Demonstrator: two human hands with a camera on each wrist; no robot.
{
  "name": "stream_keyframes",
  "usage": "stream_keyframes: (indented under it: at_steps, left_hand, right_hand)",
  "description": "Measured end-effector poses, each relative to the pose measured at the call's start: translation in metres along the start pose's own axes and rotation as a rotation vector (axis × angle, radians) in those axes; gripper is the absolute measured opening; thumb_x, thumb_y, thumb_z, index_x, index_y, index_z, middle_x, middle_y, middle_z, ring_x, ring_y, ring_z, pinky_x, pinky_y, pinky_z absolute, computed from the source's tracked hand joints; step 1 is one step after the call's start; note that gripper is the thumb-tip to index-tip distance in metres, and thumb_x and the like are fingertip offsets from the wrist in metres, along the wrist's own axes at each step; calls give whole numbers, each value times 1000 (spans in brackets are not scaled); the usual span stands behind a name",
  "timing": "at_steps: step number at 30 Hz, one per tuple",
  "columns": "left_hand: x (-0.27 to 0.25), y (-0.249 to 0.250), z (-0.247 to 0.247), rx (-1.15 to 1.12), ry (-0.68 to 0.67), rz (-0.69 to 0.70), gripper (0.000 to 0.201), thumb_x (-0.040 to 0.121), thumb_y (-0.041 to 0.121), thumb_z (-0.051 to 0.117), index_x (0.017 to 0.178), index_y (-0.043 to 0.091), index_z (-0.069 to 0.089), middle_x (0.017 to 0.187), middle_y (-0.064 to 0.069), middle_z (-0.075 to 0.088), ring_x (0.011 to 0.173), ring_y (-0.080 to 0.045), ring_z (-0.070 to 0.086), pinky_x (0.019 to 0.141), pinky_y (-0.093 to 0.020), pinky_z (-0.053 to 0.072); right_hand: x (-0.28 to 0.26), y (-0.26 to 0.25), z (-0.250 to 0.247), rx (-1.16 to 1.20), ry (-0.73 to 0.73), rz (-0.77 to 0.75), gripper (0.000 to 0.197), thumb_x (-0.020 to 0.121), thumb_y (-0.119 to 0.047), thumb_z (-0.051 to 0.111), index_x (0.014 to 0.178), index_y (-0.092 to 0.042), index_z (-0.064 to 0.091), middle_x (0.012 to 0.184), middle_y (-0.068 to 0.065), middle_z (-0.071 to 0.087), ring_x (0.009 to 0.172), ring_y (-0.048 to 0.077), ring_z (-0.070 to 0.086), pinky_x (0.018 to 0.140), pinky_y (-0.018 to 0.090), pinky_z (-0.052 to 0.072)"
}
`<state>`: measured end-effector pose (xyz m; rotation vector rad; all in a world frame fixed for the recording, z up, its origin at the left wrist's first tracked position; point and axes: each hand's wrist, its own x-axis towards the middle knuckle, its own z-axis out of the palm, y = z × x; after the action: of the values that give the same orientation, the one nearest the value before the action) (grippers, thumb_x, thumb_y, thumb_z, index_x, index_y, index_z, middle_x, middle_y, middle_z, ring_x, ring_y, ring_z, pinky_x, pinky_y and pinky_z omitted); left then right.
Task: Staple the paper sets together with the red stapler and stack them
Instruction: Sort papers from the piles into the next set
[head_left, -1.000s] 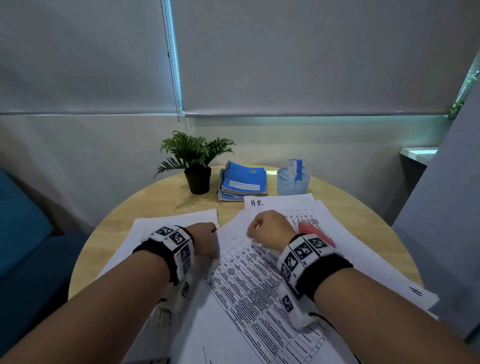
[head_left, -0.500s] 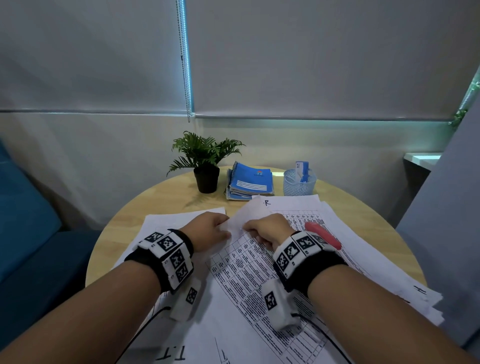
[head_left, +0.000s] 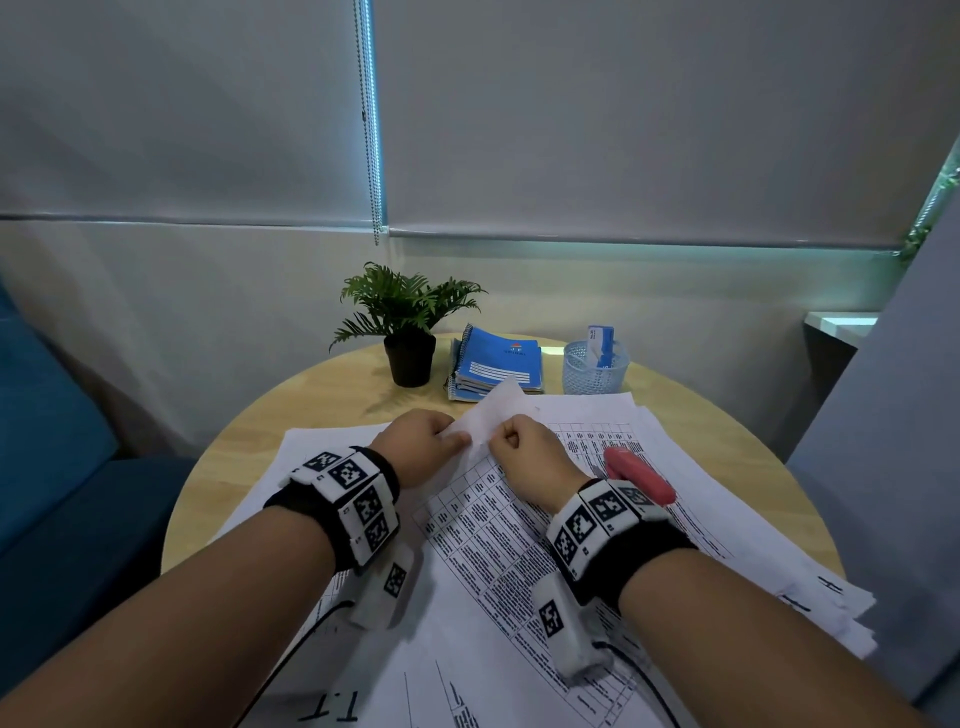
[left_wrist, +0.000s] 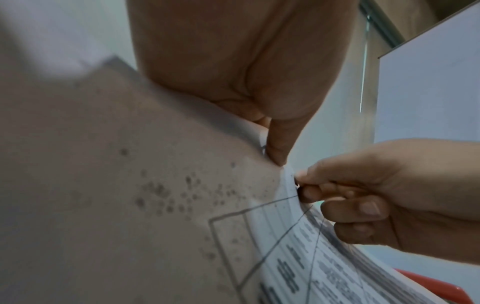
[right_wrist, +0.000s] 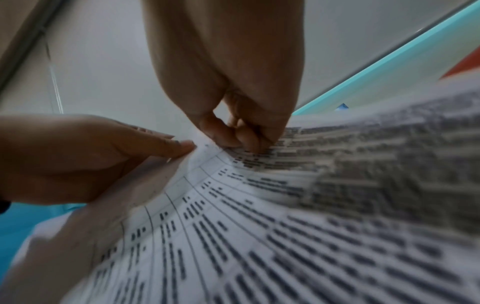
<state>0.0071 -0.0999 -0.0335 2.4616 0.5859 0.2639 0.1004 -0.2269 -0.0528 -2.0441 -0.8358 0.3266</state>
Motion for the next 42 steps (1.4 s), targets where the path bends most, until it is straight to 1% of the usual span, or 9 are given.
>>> stream_keyframes:
  at_steps: [8,12,18,22,27,29,32,36,42]
  left_hand:
    - [4,-4,-2,64,1,41,43,92,33,54,55,21,38,57,4,40,65,-19,41,67,-29,34]
    - [4,-6,-4,55,-18,47,41,92,34,54,57,20,38,58,2,41,65,-18,42,66,-30,35]
    - [8,0,-4,35,49,11,41,94,36,49,56,24,42,59,6,43,62,-12,42,61,-27,30]
    - [10,4,-4,22,55,-5,41,94,32,52,55,24,40,58,4,41,58,-12,39,53,-25,26]
    - [13,-1,1,193,-18,-30,44,93,37,50,58,16,34,59,-1,36,64,-21,40,61,-28,27]
    - [13,-2,-2,214,-26,-29,34,94,33,49,68,12,46,69,-5,48,73,-22,45,63,-27,28]
    - [12,0,-7,275,-129,-60,24,92,26,53,107,8,58,108,-11,60,98,-24,53,75,-24,35]
    - [10,-5,2,415,-283,-123,63,85,24,64,138,12,33,137,-9,46,125,-26,45,98,-32,36]
    - [15,-8,22,530,-349,-242,80,85,22,65,146,9,15,141,-13,41,128,-25,42,95,-27,35]
  right_hand:
    - [2,-3,-7,148,23,81,12,84,-6,60,80,-1,69,64,9,65,40,7,56,43,17,45]
    - [5,-6,-6,145,26,83,9,80,-6,64,76,0,69,73,18,70,47,13,57,54,23,51]
    - [6,-7,-2,89,84,-14,1,80,-9,65,81,-8,65,67,5,63,46,10,56,47,14,44]
    - [8,-5,1,95,144,-108,9,80,-9,63,73,-13,59,64,3,57,54,15,51,55,22,44]
    - [14,-12,-7,227,278,-209,9,84,-10,59,76,-12,57,70,-3,55,59,18,53,56,23,43]
    - [13,-11,-14,202,259,-188,8,84,-8,60,77,-9,56,72,-2,56,56,16,55,48,16,42]
    - [7,-2,-30,164,184,-96,10,81,-6,63,76,-7,54,72,4,60,52,10,60,48,12,42]
    - [-5,13,-61,-28,100,-17,11,77,-6,65,76,-8,54,70,8,66,53,4,59,56,20,45]
    - [-24,51,-137,-73,207,51,14,78,-1,65,87,-12,63,66,0,62,52,3,60,53,15,45]
